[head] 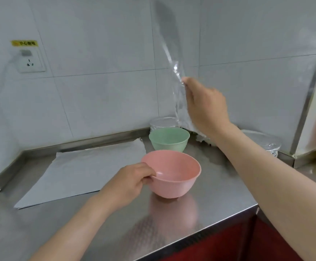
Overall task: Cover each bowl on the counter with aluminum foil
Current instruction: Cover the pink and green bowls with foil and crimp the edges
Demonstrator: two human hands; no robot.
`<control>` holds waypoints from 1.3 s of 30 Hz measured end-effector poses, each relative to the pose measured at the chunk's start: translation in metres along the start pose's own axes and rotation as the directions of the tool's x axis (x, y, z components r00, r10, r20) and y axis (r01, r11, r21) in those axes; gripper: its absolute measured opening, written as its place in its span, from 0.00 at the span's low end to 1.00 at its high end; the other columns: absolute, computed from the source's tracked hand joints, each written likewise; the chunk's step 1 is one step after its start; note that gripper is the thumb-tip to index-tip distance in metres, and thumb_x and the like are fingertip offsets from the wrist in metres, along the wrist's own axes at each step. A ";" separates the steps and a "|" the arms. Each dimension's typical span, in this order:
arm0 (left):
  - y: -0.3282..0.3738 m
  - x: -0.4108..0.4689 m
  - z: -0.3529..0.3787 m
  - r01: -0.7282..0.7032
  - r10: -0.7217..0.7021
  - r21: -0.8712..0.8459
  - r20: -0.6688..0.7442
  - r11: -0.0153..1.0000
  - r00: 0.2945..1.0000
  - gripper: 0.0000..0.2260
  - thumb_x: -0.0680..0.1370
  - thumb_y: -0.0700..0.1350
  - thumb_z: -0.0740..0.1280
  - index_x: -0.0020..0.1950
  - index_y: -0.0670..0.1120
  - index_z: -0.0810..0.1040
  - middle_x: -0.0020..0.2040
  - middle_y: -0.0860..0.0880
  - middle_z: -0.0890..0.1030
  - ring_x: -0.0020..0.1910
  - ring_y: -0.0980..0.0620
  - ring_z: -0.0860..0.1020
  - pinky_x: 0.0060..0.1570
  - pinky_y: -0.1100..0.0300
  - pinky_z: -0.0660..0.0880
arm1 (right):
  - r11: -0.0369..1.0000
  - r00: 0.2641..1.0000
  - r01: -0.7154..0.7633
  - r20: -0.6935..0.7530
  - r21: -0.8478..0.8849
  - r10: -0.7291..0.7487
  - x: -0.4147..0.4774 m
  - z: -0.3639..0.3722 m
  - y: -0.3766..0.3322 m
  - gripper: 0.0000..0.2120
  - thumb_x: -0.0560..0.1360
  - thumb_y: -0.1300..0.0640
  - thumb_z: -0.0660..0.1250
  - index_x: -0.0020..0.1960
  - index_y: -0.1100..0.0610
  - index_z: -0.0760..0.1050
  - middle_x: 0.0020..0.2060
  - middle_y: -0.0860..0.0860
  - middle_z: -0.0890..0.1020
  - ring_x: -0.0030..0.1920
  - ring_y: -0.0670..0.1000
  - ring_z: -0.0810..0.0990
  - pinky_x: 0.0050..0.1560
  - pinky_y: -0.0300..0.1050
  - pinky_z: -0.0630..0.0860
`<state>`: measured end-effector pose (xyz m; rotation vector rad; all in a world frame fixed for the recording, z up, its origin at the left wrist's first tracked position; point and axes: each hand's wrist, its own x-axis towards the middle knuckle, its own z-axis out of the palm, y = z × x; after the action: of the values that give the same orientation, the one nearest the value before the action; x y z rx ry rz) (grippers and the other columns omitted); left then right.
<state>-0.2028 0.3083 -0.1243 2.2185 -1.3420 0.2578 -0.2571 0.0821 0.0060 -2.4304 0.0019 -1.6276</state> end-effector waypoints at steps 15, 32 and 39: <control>-0.057 -0.074 -0.034 0.173 -0.160 0.061 -0.174 0.983 0.972 0.13 0.76 0.39 0.62 0.55 0.51 0.80 0.53 0.52 0.80 0.50 0.49 0.80 0.52 0.50 0.78 | 0.835 0.803 0.550 0.278 -0.008 -0.527 -0.095 0.067 -0.070 0.17 0.72 0.65 0.56 0.54 0.60 0.80 0.51 0.53 0.84 0.47 0.56 0.83 0.39 0.48 0.78; -0.026 -0.077 -0.030 0.068 0.203 0.616 -0.358 0.784 0.911 0.13 0.71 0.46 0.72 0.55 0.45 0.82 0.53 0.47 0.81 0.51 0.45 0.77 0.49 0.53 0.74 | 0.841 0.755 0.540 0.418 0.038 -0.505 -0.138 0.087 -0.079 0.14 0.74 0.58 0.59 0.55 0.56 0.80 0.55 0.51 0.83 0.53 0.53 0.82 0.48 0.48 0.77; -0.031 -0.070 -0.027 -0.013 0.213 0.501 -0.346 0.865 0.914 0.05 0.70 0.39 0.72 0.45 0.44 0.84 0.42 0.49 0.81 0.41 0.47 0.78 0.36 0.54 0.77 | 0.819 0.886 -0.370 0.432 0.439 0.169 -0.136 0.038 -0.054 0.21 0.77 0.39 0.57 0.67 0.43 0.73 0.68 0.40 0.73 0.70 0.43 0.67 0.70 0.50 0.61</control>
<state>-0.2076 0.3876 -0.1413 2.2991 -1.2788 1.1429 -0.2818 0.1581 -0.1218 -2.1472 -0.1194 -0.8714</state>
